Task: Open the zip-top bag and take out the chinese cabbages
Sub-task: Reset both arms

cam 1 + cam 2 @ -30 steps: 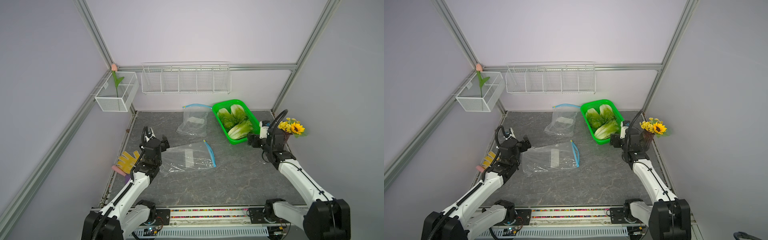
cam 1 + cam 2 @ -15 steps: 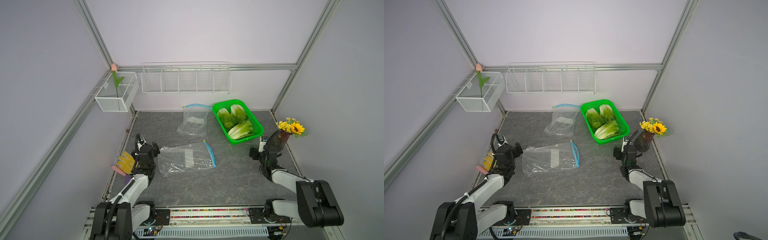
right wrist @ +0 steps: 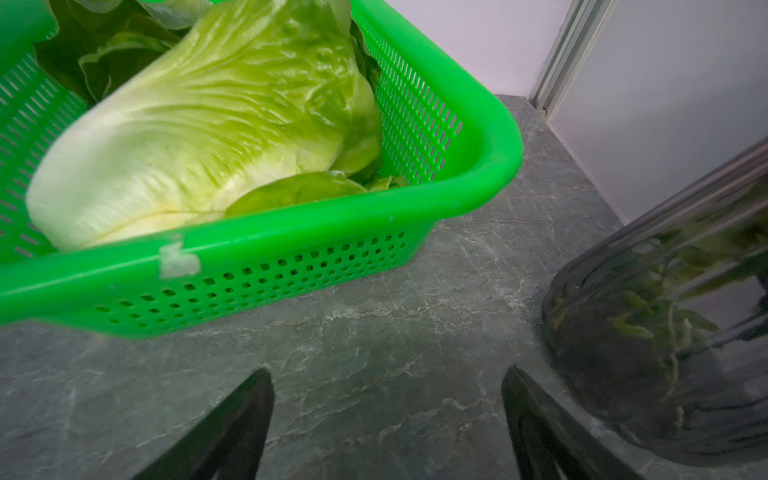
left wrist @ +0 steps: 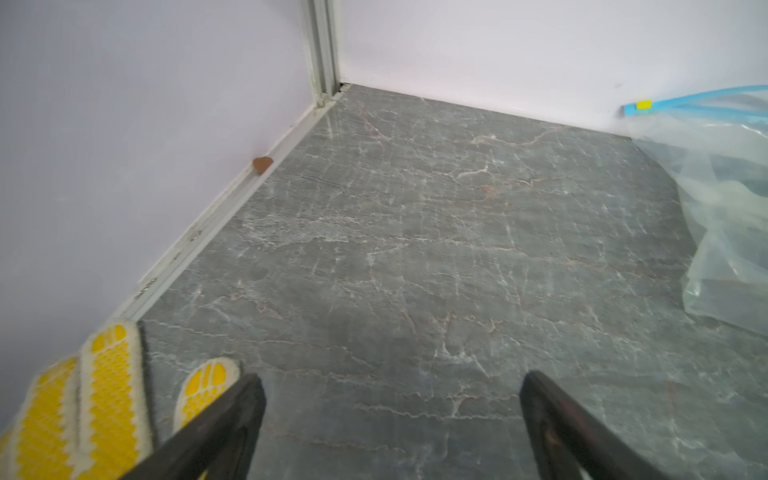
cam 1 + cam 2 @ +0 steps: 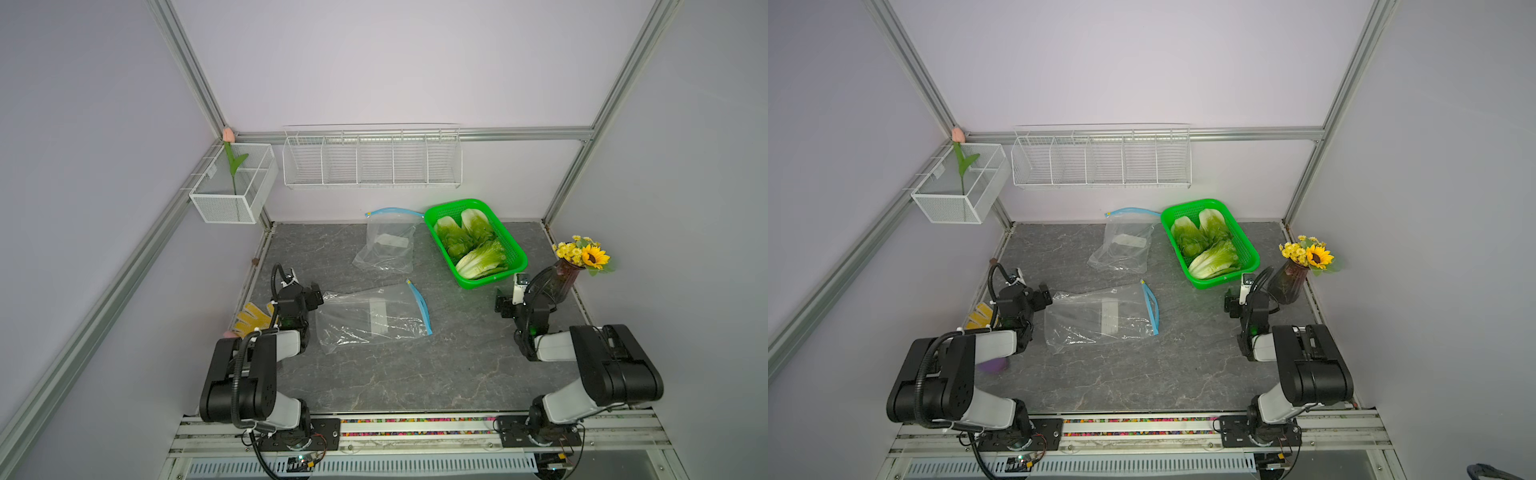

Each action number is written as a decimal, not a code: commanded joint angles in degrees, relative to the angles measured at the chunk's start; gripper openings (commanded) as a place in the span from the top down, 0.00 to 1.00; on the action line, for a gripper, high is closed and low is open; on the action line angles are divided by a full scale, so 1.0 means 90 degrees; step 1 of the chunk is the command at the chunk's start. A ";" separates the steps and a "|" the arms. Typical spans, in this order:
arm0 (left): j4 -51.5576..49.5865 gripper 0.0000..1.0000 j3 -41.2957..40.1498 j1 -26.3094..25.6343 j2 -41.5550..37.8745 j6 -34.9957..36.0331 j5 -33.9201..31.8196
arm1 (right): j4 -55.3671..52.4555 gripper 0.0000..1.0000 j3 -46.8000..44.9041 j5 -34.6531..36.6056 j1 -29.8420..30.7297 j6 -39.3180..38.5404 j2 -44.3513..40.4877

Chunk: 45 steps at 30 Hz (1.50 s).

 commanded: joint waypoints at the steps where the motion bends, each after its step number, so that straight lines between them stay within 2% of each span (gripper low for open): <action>1: 0.0265 0.02 0.0222 0.0030 -0.0010 0.0249 0.0437 | 0.0361 0.11 0.0092 -0.0121 -0.0048 -0.0155 -0.0029; 6: 0.0365 0.01 0.0194 0.0023 0.0030 0.0362 0.0529 | -0.0057 0.11 0.0301 -0.0133 -0.0076 -0.0111 -0.0043; 29: 0.0352 0.01 0.0188 0.0021 0.0030 0.0364 0.0547 | -0.0041 0.11 0.0292 -0.0132 -0.0102 -0.0098 -0.0037; 40: 0.0560 0.01 0.0100 0.0021 0.0079 0.0428 0.0665 | 0.1489 0.11 -0.0499 0.0141 -0.0087 -0.0006 -0.0022; 45: 0.1653 0.01 -0.0624 0.0021 -0.0117 0.0502 0.0859 | 0.1795 0.11 -0.0614 0.0241 -0.0085 0.0031 0.0034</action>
